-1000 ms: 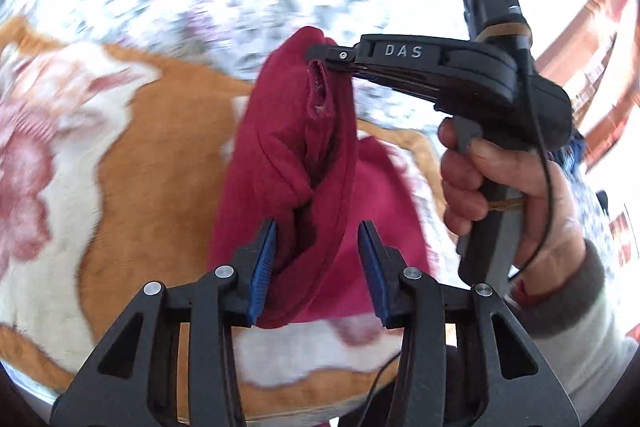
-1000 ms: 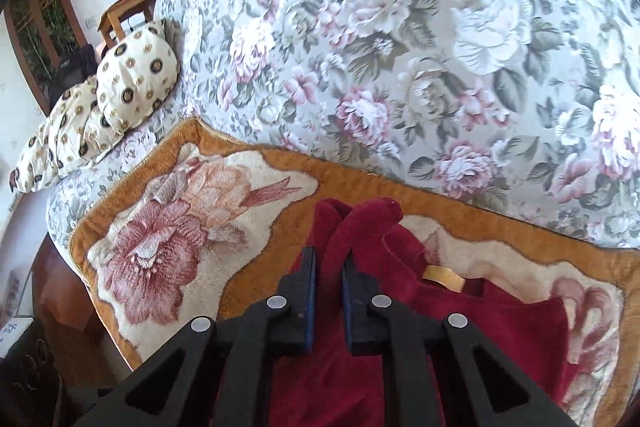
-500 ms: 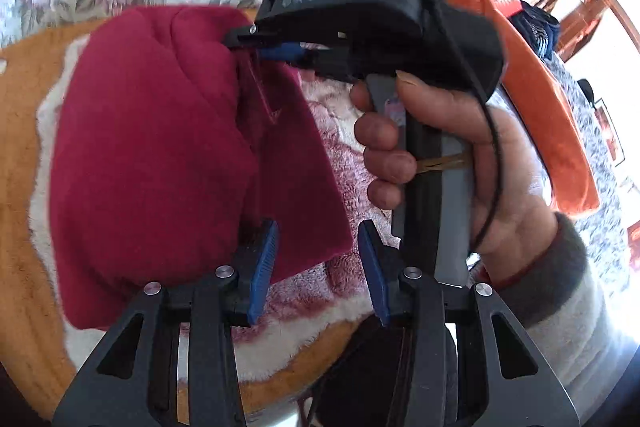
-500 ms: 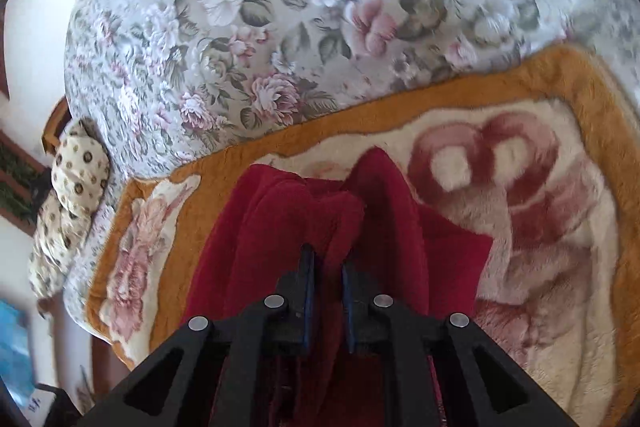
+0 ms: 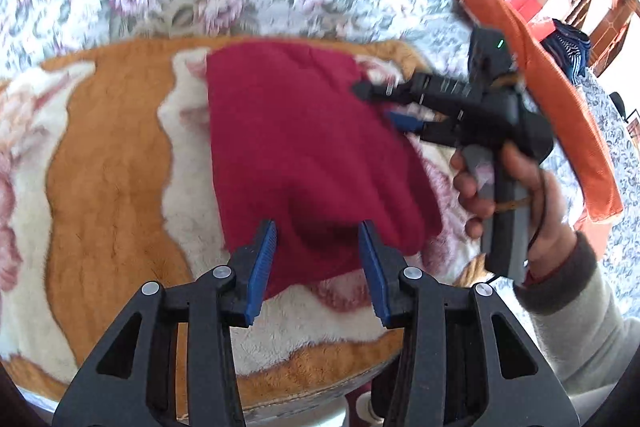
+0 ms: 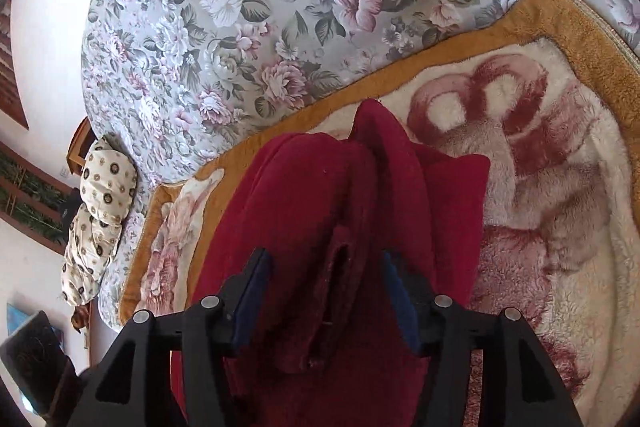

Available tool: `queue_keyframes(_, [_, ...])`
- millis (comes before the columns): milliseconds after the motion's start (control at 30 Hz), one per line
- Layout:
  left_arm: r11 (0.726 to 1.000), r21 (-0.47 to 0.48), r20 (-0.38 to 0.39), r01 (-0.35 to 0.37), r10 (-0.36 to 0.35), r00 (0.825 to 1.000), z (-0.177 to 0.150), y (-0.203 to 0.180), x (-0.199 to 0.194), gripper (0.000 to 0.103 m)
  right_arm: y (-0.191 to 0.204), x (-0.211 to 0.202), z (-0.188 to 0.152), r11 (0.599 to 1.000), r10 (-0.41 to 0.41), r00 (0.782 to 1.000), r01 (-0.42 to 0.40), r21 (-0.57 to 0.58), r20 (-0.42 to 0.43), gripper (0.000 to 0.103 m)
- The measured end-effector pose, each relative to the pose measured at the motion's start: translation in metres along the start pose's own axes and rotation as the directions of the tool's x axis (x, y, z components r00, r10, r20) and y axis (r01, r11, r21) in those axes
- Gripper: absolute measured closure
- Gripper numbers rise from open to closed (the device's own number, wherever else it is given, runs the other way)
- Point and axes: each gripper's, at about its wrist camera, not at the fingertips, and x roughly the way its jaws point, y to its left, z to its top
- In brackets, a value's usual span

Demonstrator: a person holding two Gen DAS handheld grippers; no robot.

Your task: Fold small clothes

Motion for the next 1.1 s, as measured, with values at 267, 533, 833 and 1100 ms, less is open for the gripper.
queue_keyframes(267, [1.000, -0.001, -0.020, -0.011, 0.011, 1.000, -0.003, 0.000, 0.024, 0.062, 0.021, 0.019, -0.001, 1.000, 0.014, 1.000, -0.014, -0.023, 0.018, 0.052])
queue_keyframes(533, [1.000, 0.006, 0.057, -0.001, 0.001, 0.998, 0.010, 0.004, -0.023, 0.062, 0.054, -0.035, 0.004, 0.966, -0.096, 0.990, 0.117, -0.232, 0.104, 0.085])
queue_keyframes(833, [0.998, 0.035, -0.026, -0.046, 0.047, 0.999, 0.011, -0.008, 0.024, 0.058, 0.011, -0.001, 0.021, 0.895, -0.354, 0.934, 0.351, -0.276, 0.042, 0.074])
queue_keyframes(1100, [0.995, 0.059, -0.001, -0.080, 0.080, 0.997, 0.008, -0.002, 0.019, 0.058, 0.046, -0.079, -0.028, 0.943, -0.154, 0.988, 0.154, -0.295, 0.024, 0.068])
